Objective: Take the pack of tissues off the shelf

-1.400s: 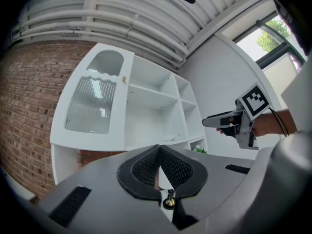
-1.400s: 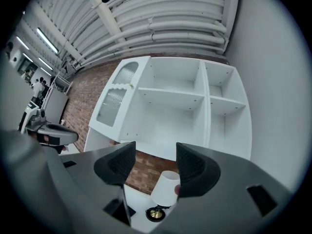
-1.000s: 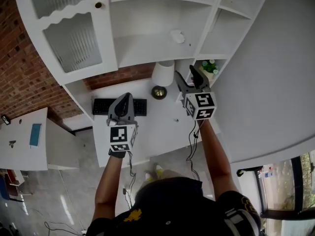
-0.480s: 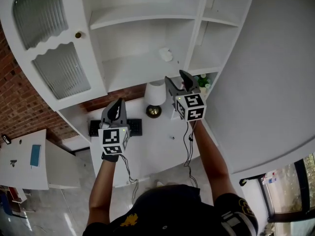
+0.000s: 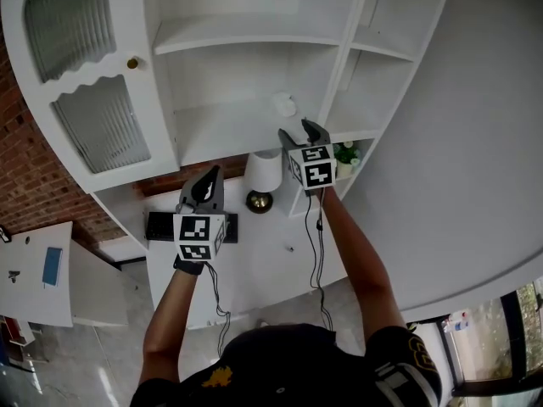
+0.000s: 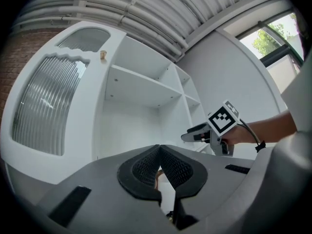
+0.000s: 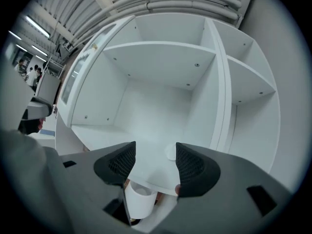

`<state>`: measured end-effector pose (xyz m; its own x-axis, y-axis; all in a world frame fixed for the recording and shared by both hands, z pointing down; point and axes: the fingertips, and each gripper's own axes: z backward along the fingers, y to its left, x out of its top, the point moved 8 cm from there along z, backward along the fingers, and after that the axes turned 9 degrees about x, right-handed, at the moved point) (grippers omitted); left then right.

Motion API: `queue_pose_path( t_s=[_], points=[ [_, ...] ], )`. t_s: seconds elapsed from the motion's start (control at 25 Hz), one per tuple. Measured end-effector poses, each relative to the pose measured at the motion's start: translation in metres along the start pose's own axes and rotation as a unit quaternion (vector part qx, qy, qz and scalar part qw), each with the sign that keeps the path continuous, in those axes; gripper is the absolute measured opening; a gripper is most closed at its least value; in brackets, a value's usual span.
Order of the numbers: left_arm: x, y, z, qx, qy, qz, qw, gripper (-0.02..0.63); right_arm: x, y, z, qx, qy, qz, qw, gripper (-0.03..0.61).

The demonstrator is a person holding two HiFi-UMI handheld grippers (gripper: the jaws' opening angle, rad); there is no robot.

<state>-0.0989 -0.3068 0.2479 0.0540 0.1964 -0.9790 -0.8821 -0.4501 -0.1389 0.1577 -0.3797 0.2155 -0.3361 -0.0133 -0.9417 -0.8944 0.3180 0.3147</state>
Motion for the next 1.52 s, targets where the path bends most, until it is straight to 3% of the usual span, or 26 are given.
queue_pose_path(
  t_s=[0.12, 0.64, 0.92, 1.0, 1.2, 1.52],
  points=[
    [-0.002, 0.001, -0.003, 0.000, 0.000, 0.004, 1.0000, 0.018, 0.003, -0.004, -0.017, 0.000, 0.022, 0.012, 1.000, 0.232],
    [-0.012, 0.009, -0.005, 0.003, -0.005, 0.023, 0.9997, 0.018, -0.001, -0.027, -0.086, -0.026, 0.154, -0.020, 0.987, 0.232],
    [-0.012, 0.015, -0.018, 0.009, 0.000, 0.031, 0.9995, 0.018, 0.011, -0.027, -0.115, -0.032, 0.171, 0.040, 0.984, 0.232],
    [-0.011, 0.014, -0.024, 0.008, 0.003, 0.033, 0.9994, 0.018, 0.007, -0.030, -0.123, -0.036, 0.185, 0.027, 0.982, 0.232],
    [-0.008, 0.006, -0.036, 0.002, 0.005, 0.038, 0.9992, 0.018, -0.011, -0.043, -0.137, -0.045, 0.217, -0.065, 0.973, 0.232],
    [-0.012, -0.012, -0.043, -0.013, 0.011, 0.035, 0.9992, 0.018, -0.013, -0.055, -0.151, -0.042, 0.225, -0.104, 0.968, 0.232]
  ],
)
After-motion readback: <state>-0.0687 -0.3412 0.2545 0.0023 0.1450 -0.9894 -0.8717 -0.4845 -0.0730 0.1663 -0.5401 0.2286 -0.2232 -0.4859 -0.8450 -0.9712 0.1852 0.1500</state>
